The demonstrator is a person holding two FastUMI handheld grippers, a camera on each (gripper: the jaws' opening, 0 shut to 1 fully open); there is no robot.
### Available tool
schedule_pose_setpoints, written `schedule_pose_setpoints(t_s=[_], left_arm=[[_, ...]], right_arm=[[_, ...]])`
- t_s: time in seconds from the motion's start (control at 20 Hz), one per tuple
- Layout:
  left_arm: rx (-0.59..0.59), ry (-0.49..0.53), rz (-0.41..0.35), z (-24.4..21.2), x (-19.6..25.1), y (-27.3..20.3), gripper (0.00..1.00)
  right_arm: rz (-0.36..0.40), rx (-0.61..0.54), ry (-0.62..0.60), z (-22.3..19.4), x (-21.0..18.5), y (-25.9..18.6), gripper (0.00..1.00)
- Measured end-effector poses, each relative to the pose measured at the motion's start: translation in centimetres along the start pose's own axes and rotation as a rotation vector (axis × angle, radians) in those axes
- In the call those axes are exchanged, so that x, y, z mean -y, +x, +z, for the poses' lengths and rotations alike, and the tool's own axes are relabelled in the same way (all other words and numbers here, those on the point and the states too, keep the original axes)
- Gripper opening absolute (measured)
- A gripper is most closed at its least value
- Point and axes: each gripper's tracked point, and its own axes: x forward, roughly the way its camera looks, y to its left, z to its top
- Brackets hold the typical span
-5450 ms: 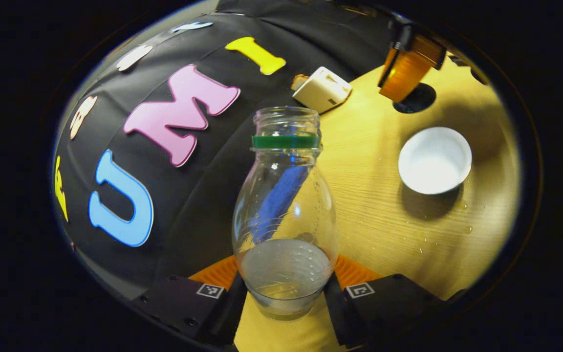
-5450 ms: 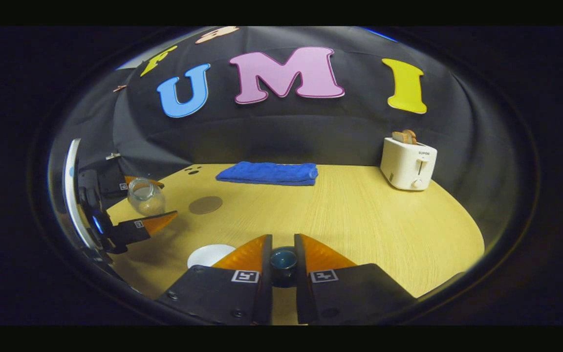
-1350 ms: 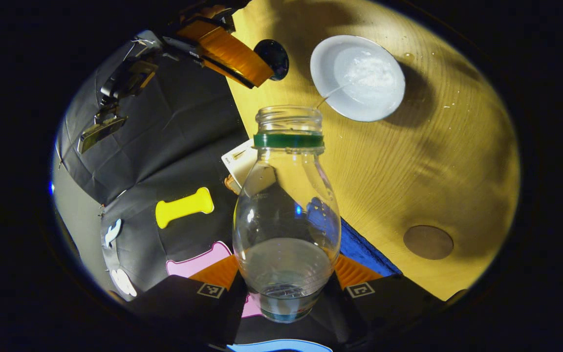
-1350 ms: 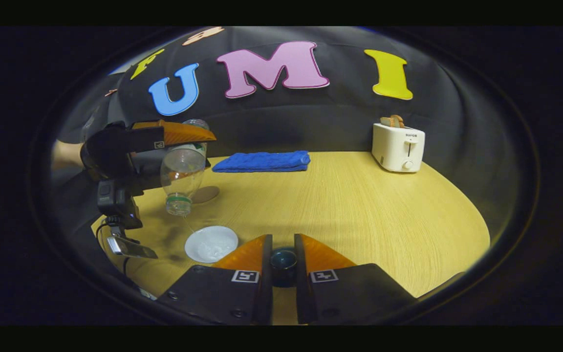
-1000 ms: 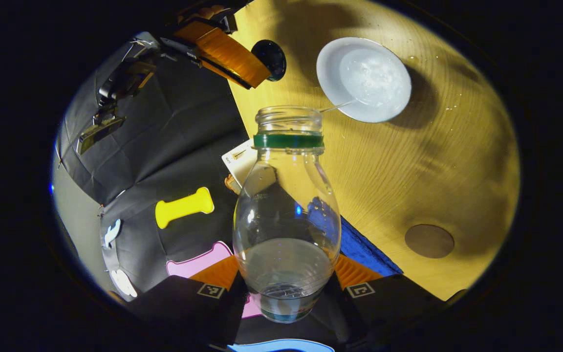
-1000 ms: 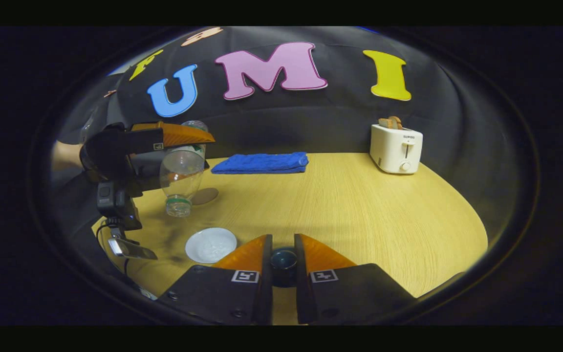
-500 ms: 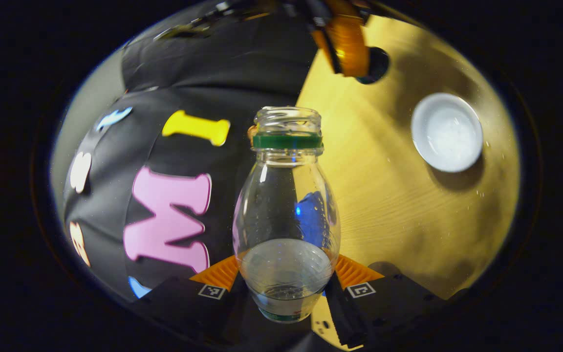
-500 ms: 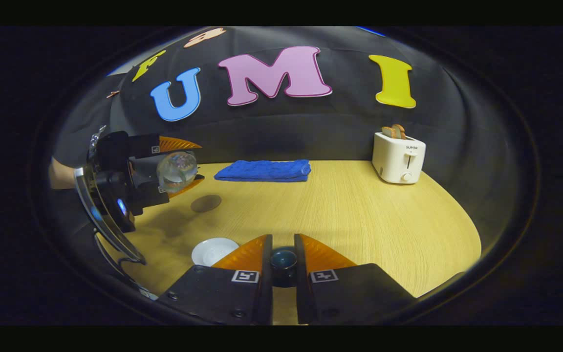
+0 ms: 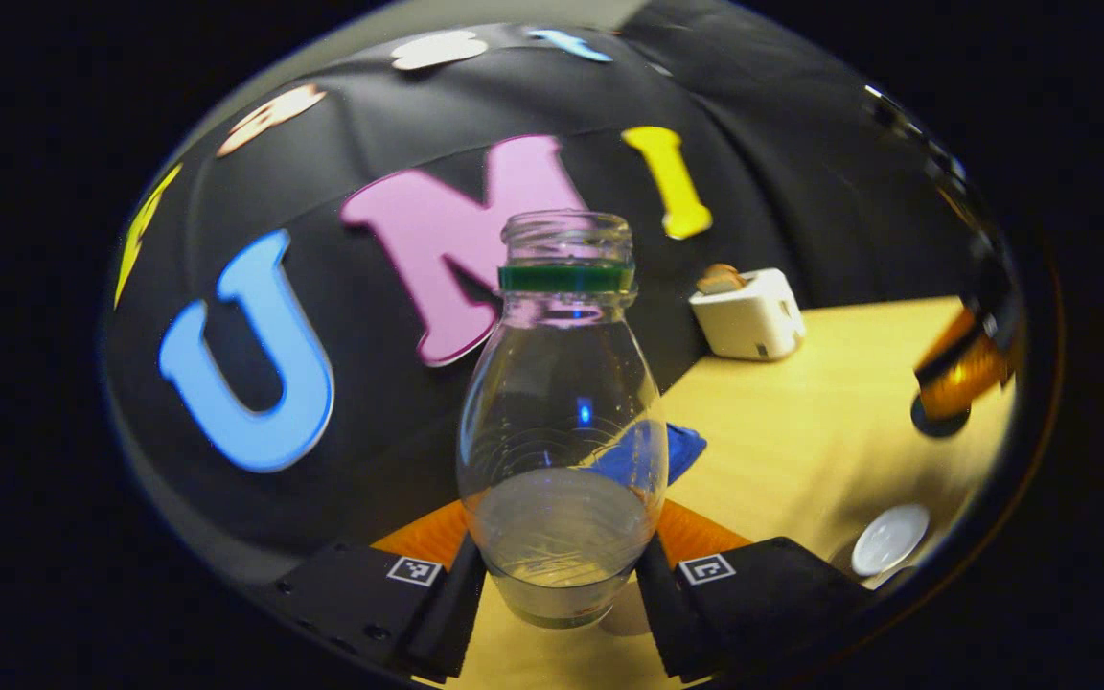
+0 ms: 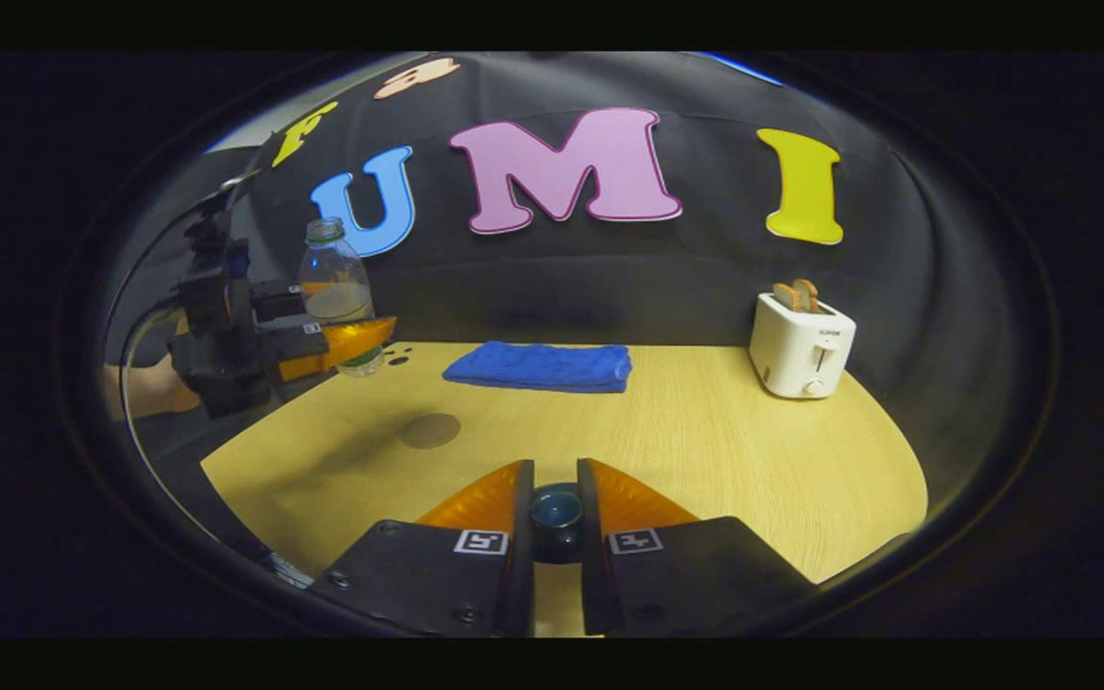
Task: Open the teacup lid with one hand, grasp the water bottle and pour water into the teacup with the other hand; after pouring, place the water bottle on the coaster and then close the teacup lid.
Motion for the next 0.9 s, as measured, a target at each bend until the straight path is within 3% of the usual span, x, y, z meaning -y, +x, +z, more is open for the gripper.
schedule_pose_setpoints(t_s=[0.1,0.15,0.2,0.25,0.3,0.4,0.45,0.6,0.9], left_arm=[[-0.007,-0.146,0.036,-1.9,-0.8,0.9,0.75],[-0.011,-0.210,0.038,-3.4,-0.8,1.2,0.75],[-0.018,-0.274,0.042,-4.6,-0.7,1.8,0.75],[-0.032,-0.339,0.054,-6.1,-0.9,2.3,0.75],[-0.035,-0.401,0.055,-7.2,-0.9,3.0,0.75],[-0.029,-0.487,0.063,-8.9,-0.9,4.8,0.76],[-0.027,-0.513,0.072,-10.3,-0.6,5.3,0.76],[-0.053,-0.508,0.082,-12.7,-0.6,6.3,0.76],[-0.078,-0.425,0.047,-14.3,0.7,8.2,0.78]], right_arm=[[0.013,0.000,-0.009,-0.1,-0.7,0.2,0.23],[0.021,0.001,-0.017,-0.2,-1.1,0.4,0.18],[0.031,0.000,-0.022,-0.5,-1.5,0.6,0.28],[0.042,0.005,-0.020,-0.7,-1.9,0.9,0.18],[0.054,0.012,-0.015,-0.9,-2.3,1.2,0.23],[0.074,0.020,-0.008,-1.5,-3.3,2.0,0.19],[0.083,0.019,-0.005,-1.9,-3.7,2.3,0.28],[0.104,0.027,-0.011,-2.6,-4.8,3.3,0.19],[0.109,0.023,-0.025,-3.9,-5.3,4.2,0.28]])
